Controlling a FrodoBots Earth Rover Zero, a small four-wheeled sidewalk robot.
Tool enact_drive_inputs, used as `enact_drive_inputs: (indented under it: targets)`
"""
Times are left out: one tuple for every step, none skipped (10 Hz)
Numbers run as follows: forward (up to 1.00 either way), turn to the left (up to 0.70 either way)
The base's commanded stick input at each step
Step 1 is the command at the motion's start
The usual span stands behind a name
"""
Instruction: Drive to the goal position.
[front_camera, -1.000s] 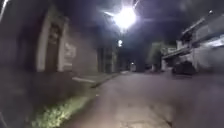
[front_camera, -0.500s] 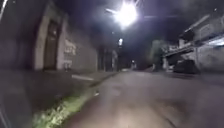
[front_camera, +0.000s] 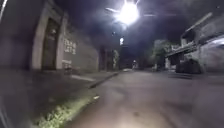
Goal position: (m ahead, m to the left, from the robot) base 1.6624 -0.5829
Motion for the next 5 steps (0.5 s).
enact_drive_inputs:
  targets:
    - [0.50, -0.50]
    - [0.50, -0.50]
    - [0.50, -0.50]
    - [0.50, -0.50]
    - [0.50, -0.50]
